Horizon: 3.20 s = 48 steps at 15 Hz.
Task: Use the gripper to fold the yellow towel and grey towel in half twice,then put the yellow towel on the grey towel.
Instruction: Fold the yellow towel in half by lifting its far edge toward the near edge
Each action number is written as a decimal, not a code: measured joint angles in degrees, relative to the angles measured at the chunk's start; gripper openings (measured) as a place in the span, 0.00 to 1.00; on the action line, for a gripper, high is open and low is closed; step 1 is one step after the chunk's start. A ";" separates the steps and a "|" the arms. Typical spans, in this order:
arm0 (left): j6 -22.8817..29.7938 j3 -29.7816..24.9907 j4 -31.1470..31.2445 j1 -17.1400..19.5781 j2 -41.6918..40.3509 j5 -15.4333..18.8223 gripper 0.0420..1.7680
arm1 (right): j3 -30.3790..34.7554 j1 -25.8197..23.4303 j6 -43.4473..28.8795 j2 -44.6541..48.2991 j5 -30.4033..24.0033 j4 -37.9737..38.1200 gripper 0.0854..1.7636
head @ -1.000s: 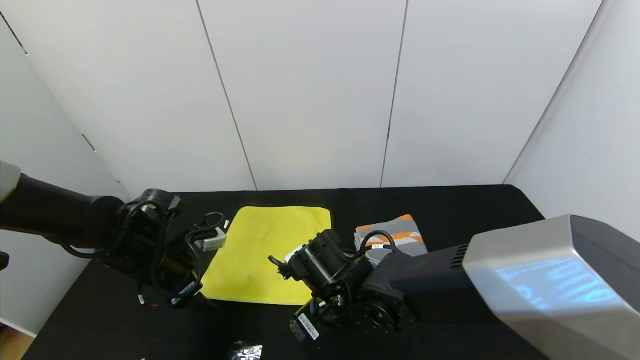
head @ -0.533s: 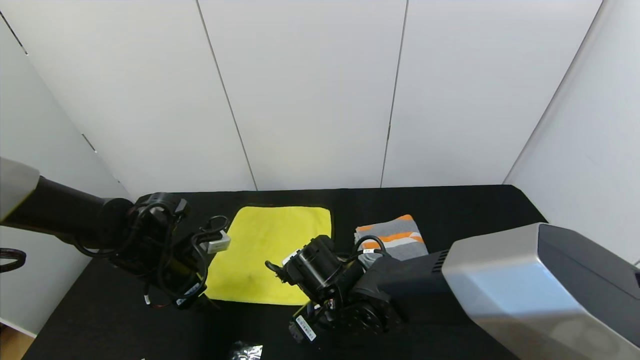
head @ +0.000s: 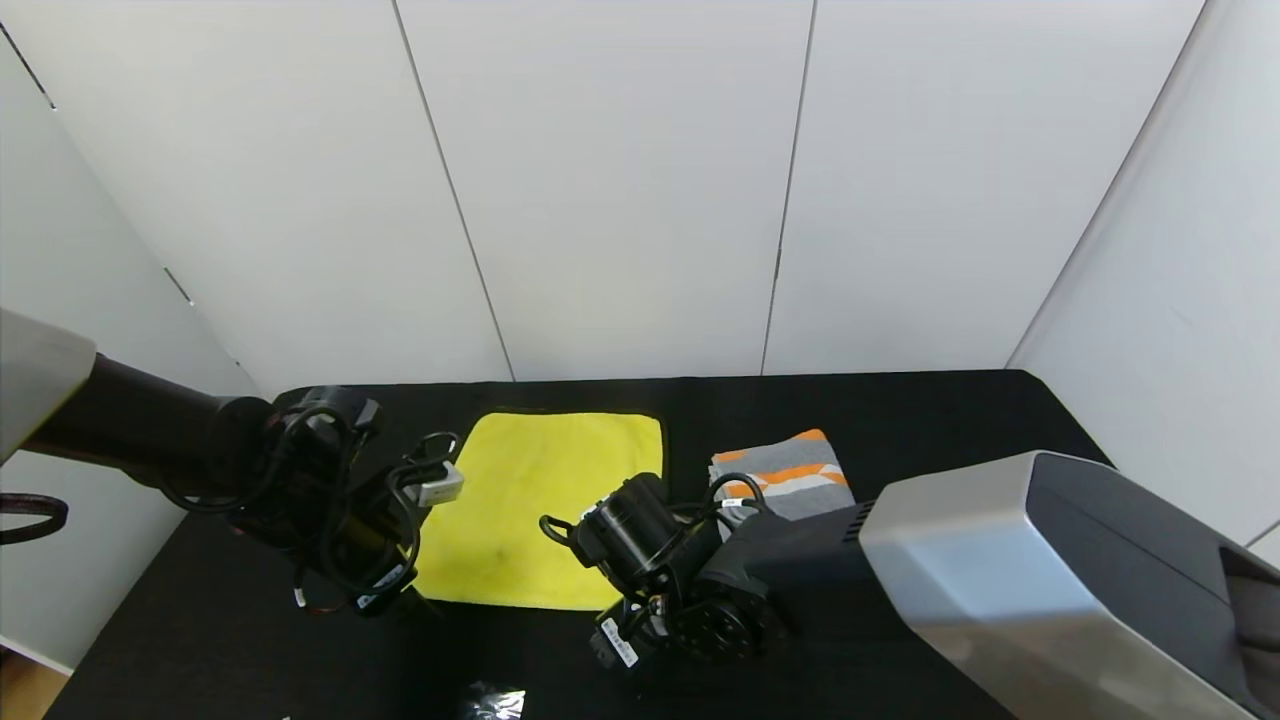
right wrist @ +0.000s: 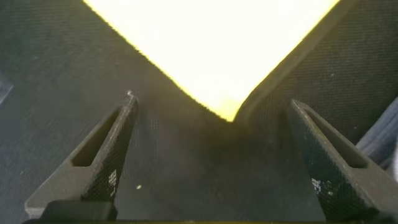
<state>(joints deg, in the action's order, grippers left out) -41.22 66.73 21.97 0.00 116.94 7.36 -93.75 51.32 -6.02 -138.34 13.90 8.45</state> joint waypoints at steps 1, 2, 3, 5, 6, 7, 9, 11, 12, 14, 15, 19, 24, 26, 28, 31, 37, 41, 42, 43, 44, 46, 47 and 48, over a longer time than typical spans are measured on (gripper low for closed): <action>0.00 0.05 0.00 0.00 0.01 0.00 0.97 | -0.02 -0.15 0.00 -0.15 -0.02 0.00 0.97; 0.00 0.09 0.00 0.00 0.01 0.00 0.97 | -0.09 -0.22 -0.02 -0.24 0.00 0.00 0.97; 0.00 0.16 0.00 0.00 0.01 0.02 0.97 | -0.11 -0.24 -0.05 -0.26 0.00 -0.02 0.97; 0.05 0.30 0.00 0.00 0.01 0.02 0.97 | -0.13 -0.33 -0.27 -0.35 -0.07 -0.11 0.97; 0.13 0.38 0.01 0.00 0.04 0.11 0.97 | -0.24 -0.34 -0.79 -0.44 -0.07 -0.18 0.97; 0.17 0.46 0.00 0.00 0.15 0.21 0.97 | -0.38 -0.34 -1.33 -0.55 -0.11 -0.18 0.97; 0.17 0.61 0.01 0.00 0.43 0.21 0.97 | -0.60 -0.37 -1.55 -0.78 -0.09 -0.20 0.97; 0.24 1.24 0.00 0.00 0.95 0.21 0.97 | -0.68 -0.41 -1.56 -1.00 -0.11 -0.20 0.97; 0.30 1.62 0.01 0.00 1.27 0.16 0.97 | -0.71 -0.45 -1.56 -1.10 -0.11 -0.29 0.97; 0.39 2.40 0.01 0.00 1.88 -0.34 0.97 | -0.72 -0.52 -1.56 -1.24 -0.16 -0.35 0.97; 0.44 2.65 0.00 0.05 2.16 -0.45 0.97 | -0.72 -0.52 -1.56 -1.30 -0.13 -0.38 0.97; 0.30 3.22 0.04 0.62 2.76 -1.65 0.97 | -0.74 -0.55 -1.63 -1.30 -0.13 -0.40 0.97; 0.17 3.30 0.09 0.85 2.84 -2.44 0.97 | -0.74 -0.55 -1.72 -1.38 -0.09 -0.43 0.97; 0.17 3.15 0.09 0.85 2.93 -2.44 0.97 | -0.82 -0.59 -2.13 -1.38 -0.11 -0.43 0.97; 0.11 2.89 0.11 0.85 3.18 -3.56 0.97 | -0.83 -0.63 -2.24 -1.38 -0.09 -0.35 0.97; 0.02 2.80 0.09 1.04 3.91 -4.36 0.97 | -0.83 -0.63 -2.29 -1.38 -0.13 -0.35 0.97; 0.35 2.91 -0.02 0.85 4.67 -4.39 0.97 | -0.83 -0.45 -2.32 -1.40 -0.11 -0.38 0.97; 0.63 3.30 -0.02 0.88 4.83 -4.39 0.62 | -0.83 -0.45 -2.32 -1.38 -0.09 -0.33 0.97; 0.63 3.33 -0.02 0.93 4.78 -4.39 0.55 | -0.83 -0.41 -2.32 -1.38 -0.11 -0.35 0.97; 0.63 3.36 -0.02 0.96 4.78 -4.36 0.49 | -0.83 -0.37 -2.32 -1.38 -0.11 -0.33 0.97; 0.60 3.36 0.00 0.96 4.75 -4.36 0.43 | -0.82 -0.37 -2.32 -1.38 -0.09 -0.30 0.97; 0.55 3.30 0.00 0.94 4.61 -4.36 0.06 | -0.82 -0.37 -2.32 -1.33 -0.11 -0.29 0.97; 0.46 3.28 0.00 0.94 4.55 -4.36 0.04 | -0.82 -0.37 -2.32 -1.30 -0.11 -0.33 0.97; 0.49 3.24 0.00 0.96 4.47 -4.35 0.04 | -0.82 -0.37 -2.32 -1.33 -0.09 -0.38 0.97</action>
<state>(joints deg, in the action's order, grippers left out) -40.73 69.97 21.97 0.96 121.42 3.01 -94.56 50.96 -8.34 -139.67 13.81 8.07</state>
